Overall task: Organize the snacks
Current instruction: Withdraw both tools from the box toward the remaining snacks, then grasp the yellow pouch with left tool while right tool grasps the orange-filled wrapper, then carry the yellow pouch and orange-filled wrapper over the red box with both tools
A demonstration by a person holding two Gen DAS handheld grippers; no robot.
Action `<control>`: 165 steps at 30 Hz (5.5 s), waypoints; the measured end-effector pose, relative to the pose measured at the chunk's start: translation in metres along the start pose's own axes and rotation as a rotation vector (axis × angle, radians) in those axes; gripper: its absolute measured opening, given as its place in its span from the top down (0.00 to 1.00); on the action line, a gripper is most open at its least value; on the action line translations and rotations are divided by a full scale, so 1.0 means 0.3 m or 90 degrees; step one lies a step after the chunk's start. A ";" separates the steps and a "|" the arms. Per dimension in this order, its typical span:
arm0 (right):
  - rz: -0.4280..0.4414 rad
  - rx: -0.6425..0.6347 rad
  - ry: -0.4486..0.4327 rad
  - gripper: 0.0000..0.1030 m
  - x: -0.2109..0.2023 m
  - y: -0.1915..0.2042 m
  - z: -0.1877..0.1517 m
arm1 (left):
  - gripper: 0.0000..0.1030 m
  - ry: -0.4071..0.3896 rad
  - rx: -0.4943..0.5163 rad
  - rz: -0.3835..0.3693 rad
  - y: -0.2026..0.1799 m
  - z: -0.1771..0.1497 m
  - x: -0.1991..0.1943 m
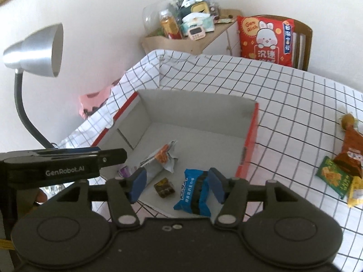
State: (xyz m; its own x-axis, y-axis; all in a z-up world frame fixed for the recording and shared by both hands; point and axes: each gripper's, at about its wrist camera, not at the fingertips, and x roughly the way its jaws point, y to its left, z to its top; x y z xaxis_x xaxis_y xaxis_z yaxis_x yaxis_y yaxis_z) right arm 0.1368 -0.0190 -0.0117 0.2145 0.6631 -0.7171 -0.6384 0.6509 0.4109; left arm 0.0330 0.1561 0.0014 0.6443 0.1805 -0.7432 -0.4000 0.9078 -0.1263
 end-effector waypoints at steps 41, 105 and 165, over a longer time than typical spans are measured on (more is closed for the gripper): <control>-0.236 0.110 -0.108 0.03 -0.442 -0.779 -0.313 | 0.26 0.037 0.145 -0.145 -0.891 -0.151 0.236; -0.203 0.002 -0.036 0.69 -0.274 -0.940 -0.335 | 0.72 0.117 0.183 -0.124 -1.034 -0.188 0.423; -0.040 -0.133 -0.006 0.68 0.085 0.004 0.016 | 0.71 0.045 0.041 0.033 -0.022 0.035 0.084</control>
State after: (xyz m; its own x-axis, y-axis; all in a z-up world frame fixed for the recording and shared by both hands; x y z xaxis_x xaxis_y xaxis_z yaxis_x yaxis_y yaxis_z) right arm 0.1451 0.0005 -0.0269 0.2649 0.6279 -0.7318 -0.7631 0.6005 0.2390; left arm 0.0588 0.1588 -0.0096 0.5744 0.2031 -0.7929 -0.3881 0.9205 -0.0454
